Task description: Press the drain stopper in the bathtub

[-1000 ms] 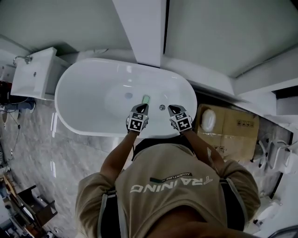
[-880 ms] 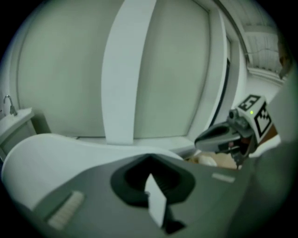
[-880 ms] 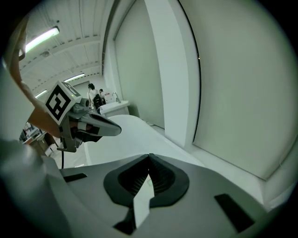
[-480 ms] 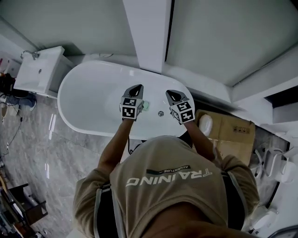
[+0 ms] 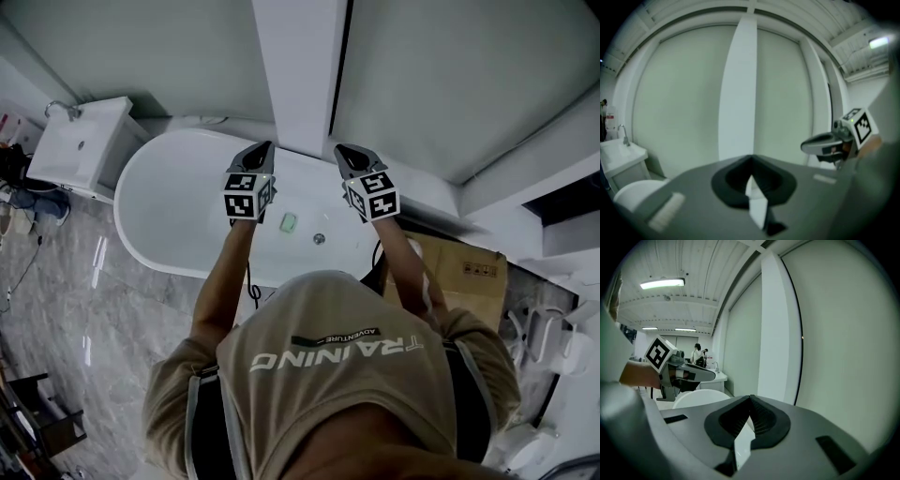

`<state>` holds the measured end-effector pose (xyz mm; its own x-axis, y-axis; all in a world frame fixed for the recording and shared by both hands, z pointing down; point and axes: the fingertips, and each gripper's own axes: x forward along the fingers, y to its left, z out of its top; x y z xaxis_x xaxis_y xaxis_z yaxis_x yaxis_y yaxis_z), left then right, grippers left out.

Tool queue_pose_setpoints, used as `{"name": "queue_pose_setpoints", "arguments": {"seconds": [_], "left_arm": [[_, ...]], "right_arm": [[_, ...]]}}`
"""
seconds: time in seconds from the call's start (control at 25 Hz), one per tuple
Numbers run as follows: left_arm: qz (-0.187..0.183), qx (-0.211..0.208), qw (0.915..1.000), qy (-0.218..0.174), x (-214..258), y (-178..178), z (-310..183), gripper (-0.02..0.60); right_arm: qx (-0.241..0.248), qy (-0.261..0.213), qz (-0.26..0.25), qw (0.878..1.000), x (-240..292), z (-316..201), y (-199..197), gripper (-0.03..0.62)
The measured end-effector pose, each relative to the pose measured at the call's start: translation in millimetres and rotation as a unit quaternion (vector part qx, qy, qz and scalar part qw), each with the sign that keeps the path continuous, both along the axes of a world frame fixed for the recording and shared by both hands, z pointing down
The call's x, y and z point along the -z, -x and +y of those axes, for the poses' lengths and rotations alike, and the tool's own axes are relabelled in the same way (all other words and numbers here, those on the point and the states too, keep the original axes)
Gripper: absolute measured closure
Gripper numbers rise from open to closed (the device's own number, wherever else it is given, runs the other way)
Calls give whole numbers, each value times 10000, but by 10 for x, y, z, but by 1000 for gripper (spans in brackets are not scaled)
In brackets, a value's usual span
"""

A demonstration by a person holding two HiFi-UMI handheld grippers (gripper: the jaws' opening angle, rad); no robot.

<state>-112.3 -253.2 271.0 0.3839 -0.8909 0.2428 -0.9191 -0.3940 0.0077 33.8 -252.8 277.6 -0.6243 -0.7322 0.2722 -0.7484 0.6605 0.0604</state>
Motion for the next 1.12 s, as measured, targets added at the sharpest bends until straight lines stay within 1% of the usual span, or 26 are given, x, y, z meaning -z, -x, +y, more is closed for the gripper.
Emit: {"name": "queue_pose_setpoints", "arguments": {"seconds": [0.16,0.32,0.44,0.6,0.76,0.92,1.04,1.12], "left_arm": [[-22,-62,9993,-361,395,34,-79,578],[-144,-115,9969,-769,809,88,-170,579],[-227,-124,9934,-1116,1118,119,-226,578],[-316,-110,9876,-1534,1416,74,-213,579],[-281,-63,9820,-1866,1591,58,-187,578],[-366,13,9778,-2061,1589,45,-134,579],[-369,15,9788,-2014,1511,34,-87,579],[-364,4,9802,-1946,1455,37,-80,578]], "right_arm": [[49,-309,-71,9995,299,-81,92,586],[86,-538,-220,9983,599,-122,218,586],[76,-824,-334,9960,880,-144,290,586],[-49,-1217,-544,9911,1209,-151,223,586],[-189,-1401,-465,9889,1307,-163,148,586],[-353,-1509,-648,9858,1325,-121,77,586],[-420,-1623,-818,9825,1368,-73,42,585],[-411,-1650,-847,9818,1369,-56,51,586]]}}
